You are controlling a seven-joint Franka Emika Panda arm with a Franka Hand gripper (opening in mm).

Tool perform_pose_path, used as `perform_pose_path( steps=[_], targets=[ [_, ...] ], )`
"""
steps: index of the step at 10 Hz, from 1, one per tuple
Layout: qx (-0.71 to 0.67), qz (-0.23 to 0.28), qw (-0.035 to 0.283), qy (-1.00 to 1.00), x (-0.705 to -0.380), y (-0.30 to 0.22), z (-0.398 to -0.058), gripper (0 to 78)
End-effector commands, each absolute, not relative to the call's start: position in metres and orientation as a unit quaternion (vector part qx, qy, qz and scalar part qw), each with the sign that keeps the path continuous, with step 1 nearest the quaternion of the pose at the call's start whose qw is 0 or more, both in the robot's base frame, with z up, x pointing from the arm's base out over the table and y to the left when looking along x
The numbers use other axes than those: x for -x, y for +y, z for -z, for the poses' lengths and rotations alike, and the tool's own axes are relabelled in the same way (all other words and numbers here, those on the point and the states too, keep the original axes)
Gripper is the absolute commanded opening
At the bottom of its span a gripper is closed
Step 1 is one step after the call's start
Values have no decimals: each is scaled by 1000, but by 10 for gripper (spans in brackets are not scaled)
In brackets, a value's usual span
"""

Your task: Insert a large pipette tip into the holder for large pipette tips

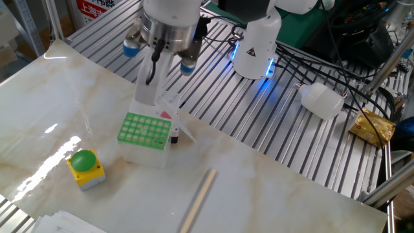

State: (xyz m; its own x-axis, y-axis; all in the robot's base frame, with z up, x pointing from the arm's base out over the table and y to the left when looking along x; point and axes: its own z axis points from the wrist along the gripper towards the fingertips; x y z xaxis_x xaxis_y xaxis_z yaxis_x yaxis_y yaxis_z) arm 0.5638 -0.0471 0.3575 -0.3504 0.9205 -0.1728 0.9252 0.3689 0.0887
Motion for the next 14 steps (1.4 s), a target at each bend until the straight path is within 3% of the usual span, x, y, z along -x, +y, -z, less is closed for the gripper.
perform_pose_path(
  steps=[1, 14],
  targets=[
    [-552, 35, 118, 825, -563, -64, -364, 12],
    [-522, 85, 166, 832, -550, -101, -365, 12]
  ],
)
